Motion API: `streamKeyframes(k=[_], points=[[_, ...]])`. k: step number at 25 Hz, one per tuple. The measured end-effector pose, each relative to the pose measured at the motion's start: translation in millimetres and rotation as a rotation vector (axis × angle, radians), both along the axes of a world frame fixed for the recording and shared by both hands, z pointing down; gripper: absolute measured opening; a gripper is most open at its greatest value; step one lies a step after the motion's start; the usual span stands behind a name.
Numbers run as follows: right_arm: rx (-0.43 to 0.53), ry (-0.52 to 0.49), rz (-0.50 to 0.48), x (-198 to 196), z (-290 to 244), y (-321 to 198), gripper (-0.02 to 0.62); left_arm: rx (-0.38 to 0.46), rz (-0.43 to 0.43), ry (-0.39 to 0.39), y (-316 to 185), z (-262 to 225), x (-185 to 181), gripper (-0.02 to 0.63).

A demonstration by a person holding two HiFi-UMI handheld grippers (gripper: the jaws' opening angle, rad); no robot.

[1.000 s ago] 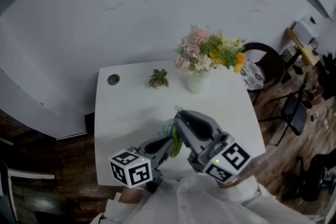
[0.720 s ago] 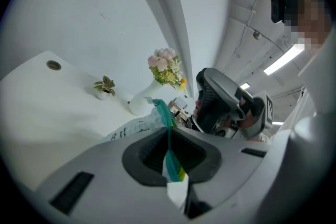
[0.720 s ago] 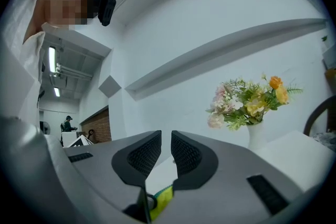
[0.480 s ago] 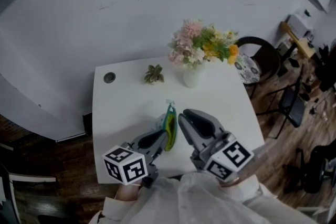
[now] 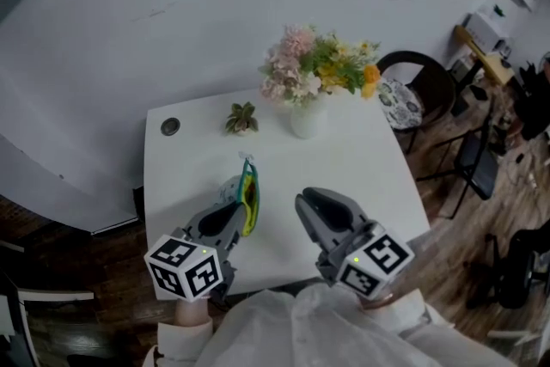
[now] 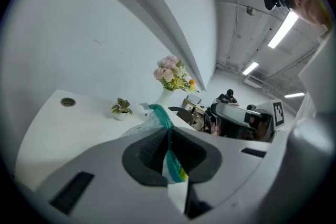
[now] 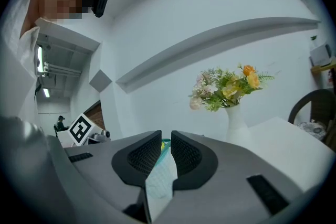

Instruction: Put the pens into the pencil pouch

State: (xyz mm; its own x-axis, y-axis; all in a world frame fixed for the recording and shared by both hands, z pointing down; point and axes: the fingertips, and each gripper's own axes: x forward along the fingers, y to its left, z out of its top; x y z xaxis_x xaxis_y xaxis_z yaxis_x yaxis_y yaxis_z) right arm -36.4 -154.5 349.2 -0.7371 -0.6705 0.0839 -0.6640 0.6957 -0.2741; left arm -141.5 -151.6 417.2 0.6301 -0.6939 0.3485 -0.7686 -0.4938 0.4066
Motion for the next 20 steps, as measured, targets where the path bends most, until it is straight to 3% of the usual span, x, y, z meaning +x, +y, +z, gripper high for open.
streamKeyframes(k=[7, 13, 20], points=[[-0.098, 0.050, 0.014, 30, 25, 8, 0.040, 0.036, 0.084, -0.278, -3, 8, 16, 0.025], [-0.164, 0.067, 0.019, 57, 45, 11, 0.040, 0.005, 0.099, -0.281, -4, 19, 40, 0.025], [-0.178, 0.106, 0.071, 75, 60, 10, 0.021, -0.030, 0.138, -0.274, 2, 37, 70, 0.025]])
